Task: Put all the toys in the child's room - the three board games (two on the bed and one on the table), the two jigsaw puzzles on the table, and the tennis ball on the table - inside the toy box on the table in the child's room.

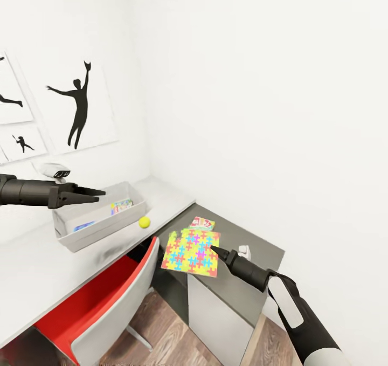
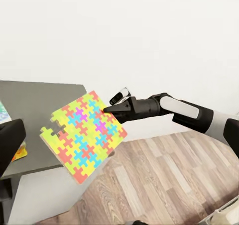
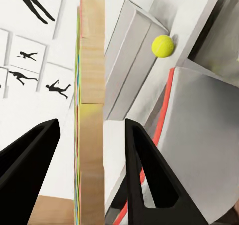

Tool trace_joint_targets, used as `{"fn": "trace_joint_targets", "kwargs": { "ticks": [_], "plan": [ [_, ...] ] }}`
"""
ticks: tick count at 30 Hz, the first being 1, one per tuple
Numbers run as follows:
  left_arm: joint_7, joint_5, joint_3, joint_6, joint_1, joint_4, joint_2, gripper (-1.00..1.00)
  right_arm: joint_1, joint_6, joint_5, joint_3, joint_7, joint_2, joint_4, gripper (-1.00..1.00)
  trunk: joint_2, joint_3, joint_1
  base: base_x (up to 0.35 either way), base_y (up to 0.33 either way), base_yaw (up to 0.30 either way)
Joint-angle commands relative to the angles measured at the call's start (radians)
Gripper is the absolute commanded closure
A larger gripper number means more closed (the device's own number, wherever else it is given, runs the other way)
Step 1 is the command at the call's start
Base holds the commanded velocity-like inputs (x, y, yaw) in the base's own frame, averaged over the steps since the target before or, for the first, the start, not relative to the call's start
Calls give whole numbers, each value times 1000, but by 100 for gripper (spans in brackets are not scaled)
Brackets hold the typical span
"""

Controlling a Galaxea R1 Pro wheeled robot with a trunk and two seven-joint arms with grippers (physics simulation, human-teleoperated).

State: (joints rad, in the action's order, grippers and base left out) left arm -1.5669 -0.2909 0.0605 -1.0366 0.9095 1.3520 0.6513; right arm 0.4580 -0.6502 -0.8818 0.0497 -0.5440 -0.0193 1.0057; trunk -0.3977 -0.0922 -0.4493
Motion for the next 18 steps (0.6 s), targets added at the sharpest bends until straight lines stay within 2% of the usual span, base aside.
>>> {"fn": "trace_joint_targets", "kwargs": {
  "ticks": [1,18],
  "plan": [
    [-4,-1,2,-11,2,-1,1,-100,1,-5,-6,1,1,-1,1,100,-2,-2,-1,0,0,282],
    [-4,-1,2,-11,2,-5,1,-100,1,-5,-6,1,1,-1,1,100,-2,-2,-1,0,0,282]
  ]
}}
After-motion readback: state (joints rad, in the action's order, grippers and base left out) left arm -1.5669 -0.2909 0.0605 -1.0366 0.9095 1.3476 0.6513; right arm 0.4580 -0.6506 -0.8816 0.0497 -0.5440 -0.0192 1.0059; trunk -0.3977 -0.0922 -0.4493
